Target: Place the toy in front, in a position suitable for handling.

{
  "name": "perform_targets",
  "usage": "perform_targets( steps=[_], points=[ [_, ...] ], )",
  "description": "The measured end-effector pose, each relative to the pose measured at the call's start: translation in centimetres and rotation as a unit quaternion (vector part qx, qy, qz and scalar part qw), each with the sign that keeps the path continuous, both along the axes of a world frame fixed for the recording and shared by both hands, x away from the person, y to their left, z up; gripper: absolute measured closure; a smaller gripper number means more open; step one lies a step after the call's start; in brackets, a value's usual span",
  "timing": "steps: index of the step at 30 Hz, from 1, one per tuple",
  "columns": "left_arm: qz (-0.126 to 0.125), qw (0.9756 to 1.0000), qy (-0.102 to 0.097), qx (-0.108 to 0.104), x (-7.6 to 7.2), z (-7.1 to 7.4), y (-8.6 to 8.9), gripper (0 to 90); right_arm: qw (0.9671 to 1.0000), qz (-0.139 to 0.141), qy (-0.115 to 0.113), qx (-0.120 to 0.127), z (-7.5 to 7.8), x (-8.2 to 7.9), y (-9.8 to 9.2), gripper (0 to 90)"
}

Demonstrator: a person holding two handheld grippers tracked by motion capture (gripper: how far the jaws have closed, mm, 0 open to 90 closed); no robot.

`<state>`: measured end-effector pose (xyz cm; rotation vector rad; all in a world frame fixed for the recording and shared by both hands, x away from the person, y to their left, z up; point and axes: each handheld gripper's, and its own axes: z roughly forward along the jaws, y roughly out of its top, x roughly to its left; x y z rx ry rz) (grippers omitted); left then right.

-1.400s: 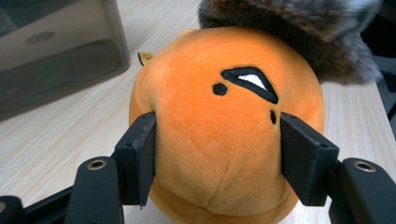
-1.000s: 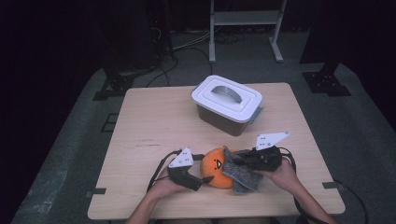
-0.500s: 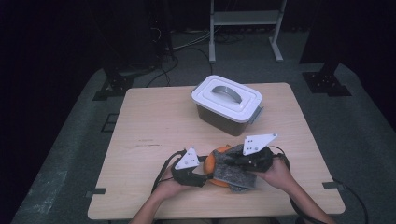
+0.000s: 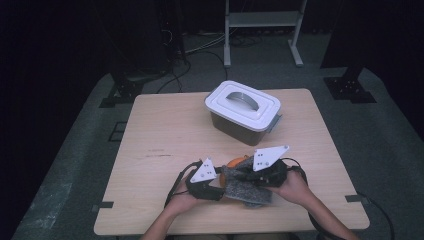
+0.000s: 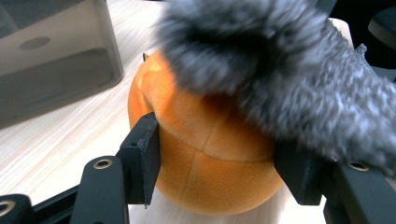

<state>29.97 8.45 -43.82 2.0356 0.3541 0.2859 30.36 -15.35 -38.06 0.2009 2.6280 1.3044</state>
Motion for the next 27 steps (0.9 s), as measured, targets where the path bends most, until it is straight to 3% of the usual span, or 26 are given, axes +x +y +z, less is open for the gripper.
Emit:
perform_targets(
  steps=[4,5,8,9,12,17,22,24,27],
  points=[
    [-0.001,1.0,-0.002,-0.001,0.0,0.0,-0.2,37.5,0.9998,-0.018,0.013,0.001,-0.3,-0.1,-2.0,80.4],
    [-0.003,1.0,-0.005,-0.002,-0.1,0.1,-0.3,37.5,0.9995,-0.022,0.019,0.011,-0.1,-0.2,-2.3,80.4],
    [-0.009,0.9999,-0.01,-0.002,-0.3,0.3,-0.8,37.5,0.9996,-0.015,0.017,0.019,0.2,-0.3,-1.7,80.4],
    [-0.012,0.9998,-0.015,0.009,-0.4,0.3,-0.9,37.5,0.9997,-0.01,0.014,0.017,0.2,-0.3,-1.4,80.4],
    [-0.014,0.9998,-0.011,0.011,-0.3,0.0,-0.4,37.5,0.9999,-0.002,0.012,0.006,0.3,0.2,-0.6,80.3],
    [-0.024,0.9995,-0.013,0.014,-0.4,-0.3,0.0,36.6,0.9981,-0.042,0.028,0.034,0.4,2.0,-2.2,80.3],
    [-0.019,0.9996,0.021,-0.009,-0.1,-0.3,0.0,22.5,0.9968,-0.047,0.055,0.034,-0.9,2.0,-2.7,80.2],
    [-0.02,0.9992,0.033,-0.011,-0.1,-0.3,-0.2,22.2,0.996,-0.044,0.066,0.041,-1.1,1.4,-2.8,80.2],
    [-0.026,0.9996,0.009,0.003,-0.6,-0.2,-0.5,28.6,0.996,-0.034,0.072,0.041,-1.2,0.7,-2.9,80.1]
  ],
)
